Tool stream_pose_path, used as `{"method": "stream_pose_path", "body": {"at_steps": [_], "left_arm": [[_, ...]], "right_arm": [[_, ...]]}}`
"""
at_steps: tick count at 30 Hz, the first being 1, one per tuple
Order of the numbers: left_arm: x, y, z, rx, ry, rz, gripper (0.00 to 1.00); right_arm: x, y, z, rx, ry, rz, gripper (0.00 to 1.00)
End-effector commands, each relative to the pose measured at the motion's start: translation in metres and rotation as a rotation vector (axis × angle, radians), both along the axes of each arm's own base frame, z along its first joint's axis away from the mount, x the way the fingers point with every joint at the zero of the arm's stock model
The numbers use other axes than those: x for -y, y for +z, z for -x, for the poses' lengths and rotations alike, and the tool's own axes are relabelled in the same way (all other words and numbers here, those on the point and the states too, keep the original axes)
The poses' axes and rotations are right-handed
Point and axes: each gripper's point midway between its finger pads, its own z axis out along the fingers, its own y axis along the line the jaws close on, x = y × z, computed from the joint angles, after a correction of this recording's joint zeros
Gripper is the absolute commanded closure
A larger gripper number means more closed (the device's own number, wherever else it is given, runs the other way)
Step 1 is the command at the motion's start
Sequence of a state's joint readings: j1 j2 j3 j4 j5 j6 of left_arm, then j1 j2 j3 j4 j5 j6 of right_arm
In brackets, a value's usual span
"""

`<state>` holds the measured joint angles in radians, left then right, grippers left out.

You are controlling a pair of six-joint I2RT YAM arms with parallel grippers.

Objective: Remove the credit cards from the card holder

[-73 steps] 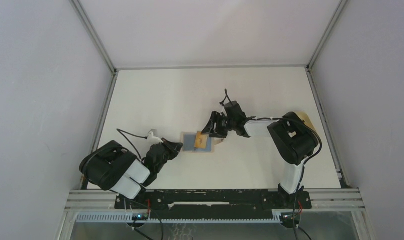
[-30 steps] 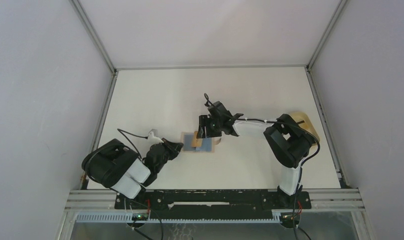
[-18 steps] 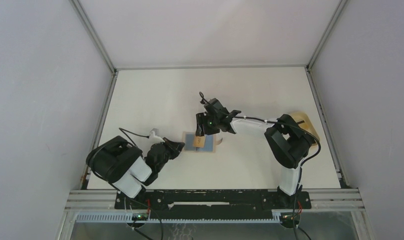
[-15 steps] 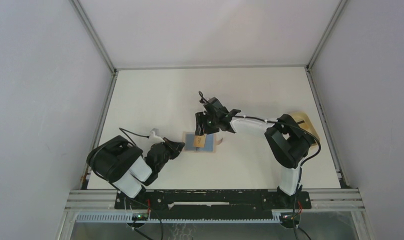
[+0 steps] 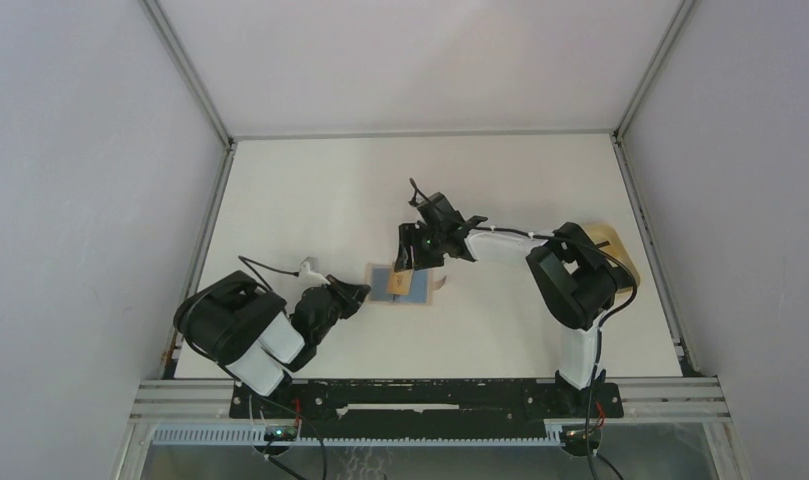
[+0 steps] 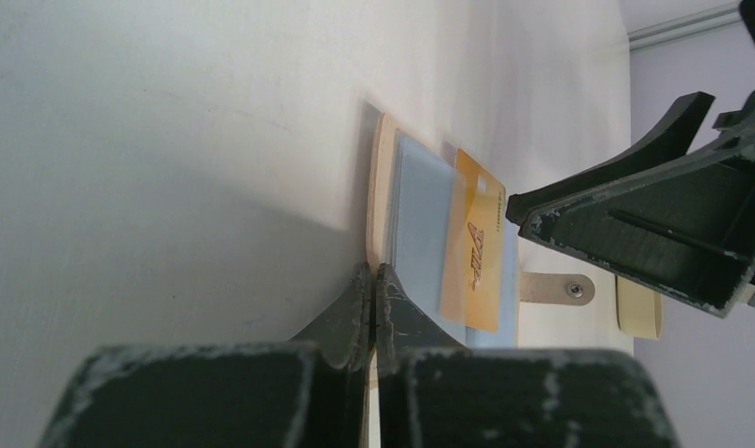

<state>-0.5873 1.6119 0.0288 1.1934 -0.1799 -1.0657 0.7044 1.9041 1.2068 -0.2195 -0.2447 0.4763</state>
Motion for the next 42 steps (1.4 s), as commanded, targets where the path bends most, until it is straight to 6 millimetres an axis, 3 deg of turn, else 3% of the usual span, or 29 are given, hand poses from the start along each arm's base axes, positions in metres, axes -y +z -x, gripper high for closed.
{"method": "stream_pose_path", "body": {"at_steps": [1,10,22,30,42], "left_arm": [[-0.004,-0.017,0.01,-0.052,-0.014,-0.045,1.0],[-0.004,-0.017,0.01,-0.053,-0.014,-0.044,1.0],[-0.006,-0.017,0.011,-0.048,-0.01,-0.041,1.0],[-0.005,-0.017,0.012,-0.049,-0.012,-0.039,1.0],[-0.003,-0.017,0.011,-0.05,-0.019,-0.039,1.0]], "right_arm": [[-0.012,0.004,-0.002,-0.064,0.007,-0.137,0.35],[-0.011,-0.005,0.007,-0.125,-0.012,-0.177,0.36],[-0.034,0.004,0.021,-0.211,0.005,-0.343,0.37],[-0.038,0.011,0.02,-0.21,-0.025,-0.407,0.45],[-0.036,0.019,0.002,-0.137,-0.138,-0.466,0.59]]}}
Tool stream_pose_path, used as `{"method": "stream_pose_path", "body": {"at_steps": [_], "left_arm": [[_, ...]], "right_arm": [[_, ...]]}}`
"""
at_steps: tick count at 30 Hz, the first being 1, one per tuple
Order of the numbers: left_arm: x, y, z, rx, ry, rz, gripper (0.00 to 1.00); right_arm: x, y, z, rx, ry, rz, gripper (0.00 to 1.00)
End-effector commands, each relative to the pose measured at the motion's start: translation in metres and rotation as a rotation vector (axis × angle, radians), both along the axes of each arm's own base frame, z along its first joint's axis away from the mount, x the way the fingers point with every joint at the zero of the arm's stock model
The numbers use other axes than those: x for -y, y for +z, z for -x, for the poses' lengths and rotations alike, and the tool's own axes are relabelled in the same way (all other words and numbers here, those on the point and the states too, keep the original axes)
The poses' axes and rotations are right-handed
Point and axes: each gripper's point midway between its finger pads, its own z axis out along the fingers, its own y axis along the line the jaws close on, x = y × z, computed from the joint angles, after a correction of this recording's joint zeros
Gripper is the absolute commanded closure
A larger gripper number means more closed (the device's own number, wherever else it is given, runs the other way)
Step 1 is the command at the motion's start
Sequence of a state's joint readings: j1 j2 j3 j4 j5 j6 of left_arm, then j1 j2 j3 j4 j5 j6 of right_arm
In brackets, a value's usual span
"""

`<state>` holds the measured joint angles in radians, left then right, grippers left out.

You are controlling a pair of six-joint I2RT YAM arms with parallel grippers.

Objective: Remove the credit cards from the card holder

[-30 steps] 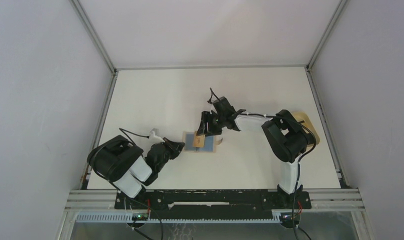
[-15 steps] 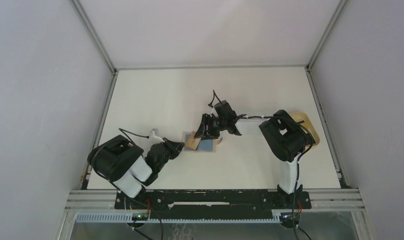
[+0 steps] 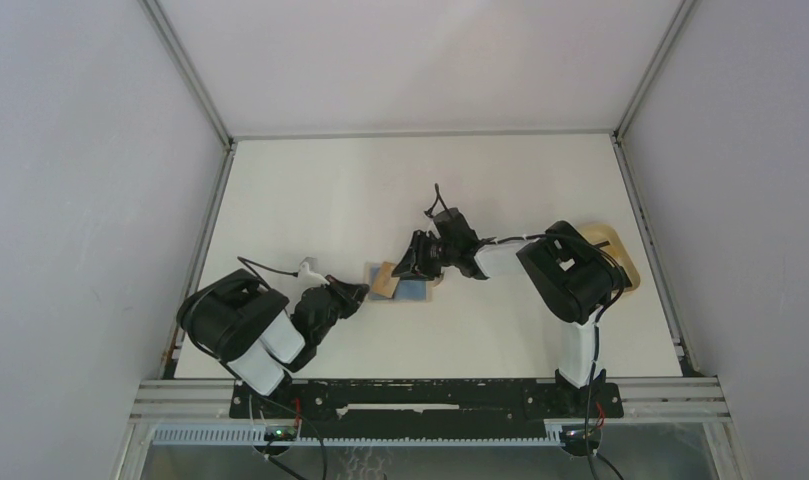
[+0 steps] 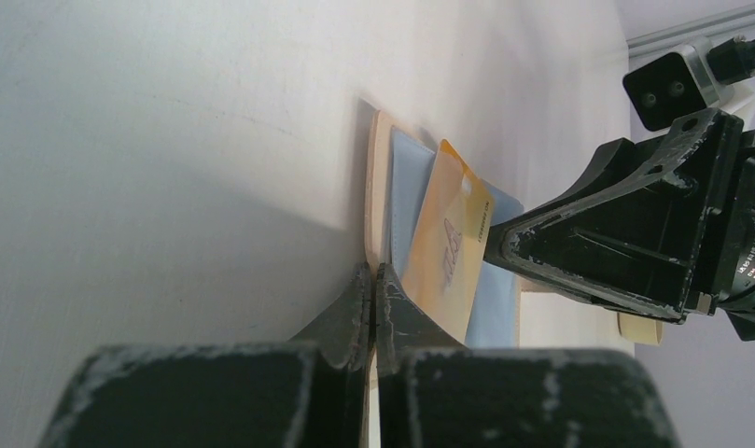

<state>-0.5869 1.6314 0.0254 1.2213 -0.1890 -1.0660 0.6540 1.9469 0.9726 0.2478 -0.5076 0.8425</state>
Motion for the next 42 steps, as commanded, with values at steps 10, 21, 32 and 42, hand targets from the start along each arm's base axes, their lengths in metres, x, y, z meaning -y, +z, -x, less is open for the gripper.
{"method": "stream_pose_path", "body": {"at_steps": [10,21,32,42], "left_arm": [[-0.002,-0.017,0.012,-0.056,-0.028,-0.04,1.0],[-0.002,-0.019,0.013,-0.06,-0.029,-0.04,1.0],[-0.002,-0.02,0.013,-0.063,-0.031,-0.039,1.0],[-0.001,-0.021,0.014,-0.067,-0.034,-0.037,1.0]], "right_arm": [[-0.029,0.042,-0.017,0.091,-0.066,-0.227,0.6],[-0.037,0.029,-0.01,0.052,-0.066,-0.257,0.67],[-0.017,0.037,-0.021,0.099,-0.105,-0.243,0.69],[0.001,0.04,-0.027,0.112,-0.129,-0.26,0.76]]}}
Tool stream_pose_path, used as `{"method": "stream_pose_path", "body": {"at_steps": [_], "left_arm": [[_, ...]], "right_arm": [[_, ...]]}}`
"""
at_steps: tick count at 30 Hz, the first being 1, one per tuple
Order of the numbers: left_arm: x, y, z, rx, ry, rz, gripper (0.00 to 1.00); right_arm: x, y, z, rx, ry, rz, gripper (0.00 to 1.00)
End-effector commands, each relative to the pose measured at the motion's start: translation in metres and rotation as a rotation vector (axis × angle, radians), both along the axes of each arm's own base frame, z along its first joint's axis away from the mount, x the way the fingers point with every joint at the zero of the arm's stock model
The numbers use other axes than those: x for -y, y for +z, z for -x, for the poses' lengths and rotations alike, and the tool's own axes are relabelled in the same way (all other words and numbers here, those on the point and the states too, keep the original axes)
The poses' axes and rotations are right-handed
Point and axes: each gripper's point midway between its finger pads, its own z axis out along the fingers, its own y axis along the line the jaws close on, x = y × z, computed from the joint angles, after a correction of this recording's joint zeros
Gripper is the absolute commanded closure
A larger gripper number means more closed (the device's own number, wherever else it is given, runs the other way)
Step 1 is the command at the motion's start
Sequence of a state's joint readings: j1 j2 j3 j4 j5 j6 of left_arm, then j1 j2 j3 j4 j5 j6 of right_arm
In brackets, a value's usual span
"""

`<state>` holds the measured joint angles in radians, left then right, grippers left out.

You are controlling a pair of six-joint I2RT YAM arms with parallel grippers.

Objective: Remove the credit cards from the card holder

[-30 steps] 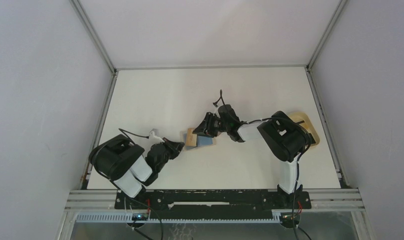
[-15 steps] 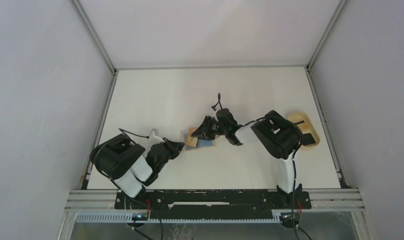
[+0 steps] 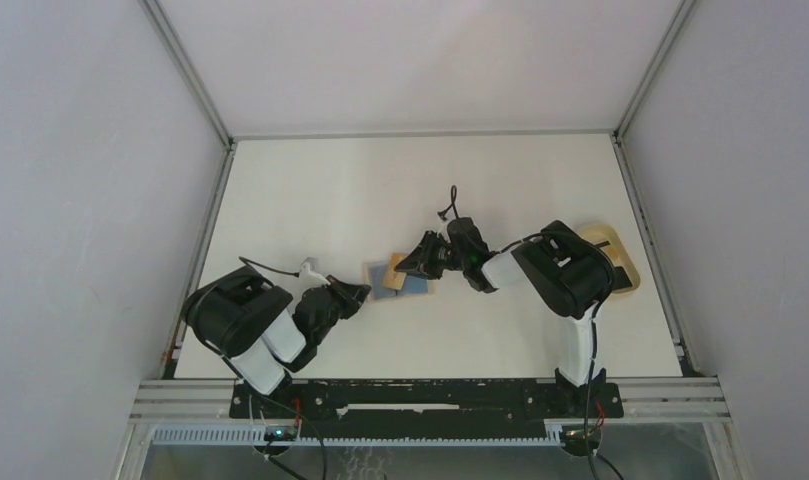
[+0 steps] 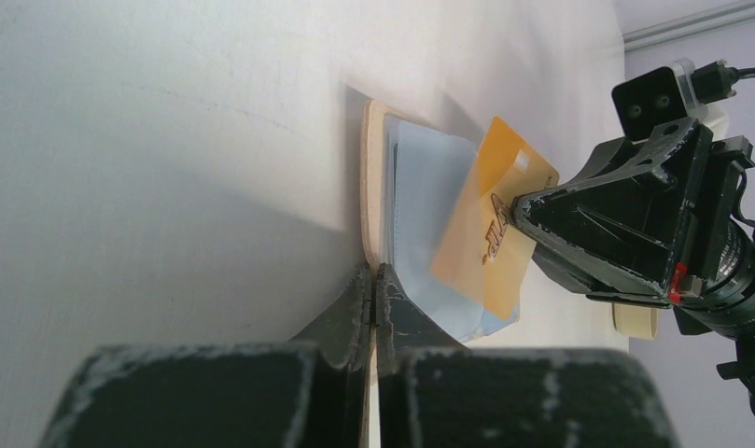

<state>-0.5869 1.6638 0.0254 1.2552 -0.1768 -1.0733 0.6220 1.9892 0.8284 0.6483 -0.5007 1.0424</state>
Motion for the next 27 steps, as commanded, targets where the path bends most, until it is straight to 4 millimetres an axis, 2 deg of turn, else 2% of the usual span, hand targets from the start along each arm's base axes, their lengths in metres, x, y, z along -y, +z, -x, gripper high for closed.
{"method": "stream_pose_path", "body": {"at_steps": [1,7,9,10,12,14,15,17,19,22,24,27], "left_arm": [[-0.003,-0.019,0.013,-0.062,-0.026,-0.047,1.0],[-0.003,-0.019,0.012,-0.062,-0.025,-0.046,1.0],[-0.003,-0.018,0.012,-0.06,-0.027,-0.046,1.0],[-0.003,-0.018,0.013,-0.059,-0.027,-0.046,1.0],[-0.003,-0.017,0.012,-0.055,-0.029,-0.045,1.0],[-0.002,-0.015,0.012,-0.047,-0.034,-0.044,1.0],[-0.001,-0.014,0.011,-0.043,-0.038,-0.045,1.0],[0.0,-0.012,0.011,-0.036,-0.049,-0.049,1.0],[0.002,-0.009,0.01,-0.027,-0.055,-0.05,1.0],[0.005,-0.003,0.008,-0.005,-0.073,-0.054,1.0],[0.007,0.001,0.007,0.008,-0.087,-0.063,1.0],[0.01,0.007,0.003,0.03,-0.104,-0.077,1.0]], "right_arm": [[0.0,0.037,-0.01,0.108,0.002,-0.075,0.78],[0.009,0.039,-0.014,0.113,0.0,-0.061,0.87],[0.016,0.038,-0.014,0.117,0.002,-0.028,0.95],[0.021,0.038,-0.014,0.121,0.001,-0.005,1.0],[0.037,0.041,-0.016,0.139,-0.002,0.054,1.0],[0.061,0.054,-0.021,0.171,-0.024,0.111,1.0],[0.077,0.063,-0.024,0.185,-0.041,0.134,1.0],[0.124,0.082,-0.041,0.198,-0.145,0.199,1.0],[0.175,0.106,-0.05,0.207,-0.27,0.267,1.0],[0.252,0.13,-0.057,0.188,-0.487,0.314,1.0],[0.3,0.137,-0.054,0.154,-0.621,0.339,1.0],[0.351,0.134,-0.045,0.091,-0.738,0.349,1.0]]}}
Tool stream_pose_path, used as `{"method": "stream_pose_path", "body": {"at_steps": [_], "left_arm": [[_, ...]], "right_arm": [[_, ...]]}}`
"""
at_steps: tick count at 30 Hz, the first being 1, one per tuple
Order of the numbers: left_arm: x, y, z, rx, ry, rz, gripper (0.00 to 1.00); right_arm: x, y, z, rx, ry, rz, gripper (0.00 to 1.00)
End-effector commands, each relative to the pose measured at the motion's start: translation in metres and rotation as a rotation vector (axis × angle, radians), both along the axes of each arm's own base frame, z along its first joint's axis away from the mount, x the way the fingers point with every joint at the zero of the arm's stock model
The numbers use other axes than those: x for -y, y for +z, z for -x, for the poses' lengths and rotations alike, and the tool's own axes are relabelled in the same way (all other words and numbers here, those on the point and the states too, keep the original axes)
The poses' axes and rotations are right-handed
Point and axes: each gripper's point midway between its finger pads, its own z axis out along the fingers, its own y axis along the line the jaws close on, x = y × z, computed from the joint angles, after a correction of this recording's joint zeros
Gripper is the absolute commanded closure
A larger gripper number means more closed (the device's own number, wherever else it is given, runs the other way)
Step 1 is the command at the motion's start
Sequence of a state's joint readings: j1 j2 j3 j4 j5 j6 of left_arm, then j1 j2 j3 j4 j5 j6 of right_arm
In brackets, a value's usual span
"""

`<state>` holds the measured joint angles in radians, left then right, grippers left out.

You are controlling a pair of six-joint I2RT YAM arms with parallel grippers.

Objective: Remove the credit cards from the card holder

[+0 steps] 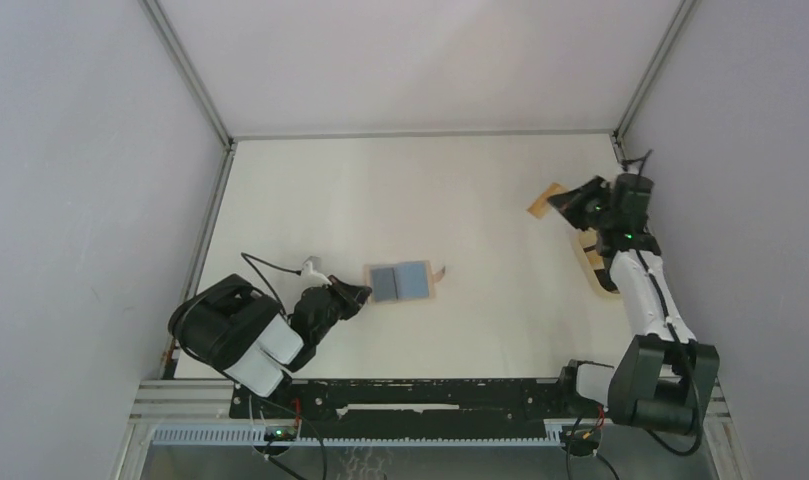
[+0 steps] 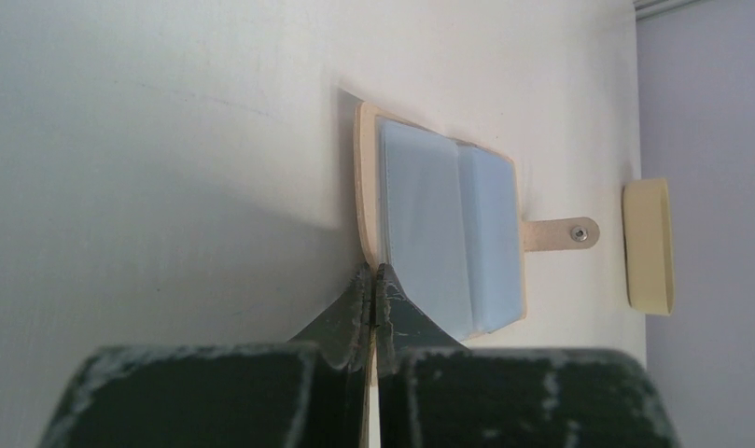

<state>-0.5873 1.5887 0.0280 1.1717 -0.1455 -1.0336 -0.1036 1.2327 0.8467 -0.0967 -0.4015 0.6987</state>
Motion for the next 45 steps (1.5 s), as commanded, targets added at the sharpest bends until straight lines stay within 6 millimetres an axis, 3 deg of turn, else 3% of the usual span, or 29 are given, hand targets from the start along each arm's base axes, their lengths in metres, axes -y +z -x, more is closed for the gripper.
{"method": "stream_pose_path", "body": {"at_steps": [1,5,10,17,25,35,45], "left_arm": [[0.009,0.005,-0.002,0.029,-0.067,-0.055,1.0],[0.02,0.013,-0.005,0.038,-0.123,-0.06,1.0],[0.03,0.02,-0.007,0.043,-0.19,-0.099,1.0],[0.029,0.025,-0.007,0.057,-0.21,-0.14,1.0],[0.029,0.016,-0.008,0.033,-0.208,-0.135,1.0],[0.038,0.014,-0.012,0.017,-0.236,-0.128,1.0],[0.038,0.011,-0.012,0.006,-0.234,-0.128,1.0]], "right_arm": [[0.062,-0.029,0.032,-0.178,-0.139,0.008,1.0],[0.115,-0.047,0.044,-0.204,-0.291,0.007,1.0],[0.141,-0.06,0.049,-0.212,-0.359,-0.023,1.0],[0.152,-0.088,0.05,-0.275,-0.383,-0.058,1.0],[0.175,-0.11,0.047,-0.317,-0.468,-0.115,1.0],[0.194,-0.119,0.039,-0.301,-0.528,-0.156,1.0],[0.2,-0.127,0.028,-0.288,-0.523,-0.196,1.0]]}}
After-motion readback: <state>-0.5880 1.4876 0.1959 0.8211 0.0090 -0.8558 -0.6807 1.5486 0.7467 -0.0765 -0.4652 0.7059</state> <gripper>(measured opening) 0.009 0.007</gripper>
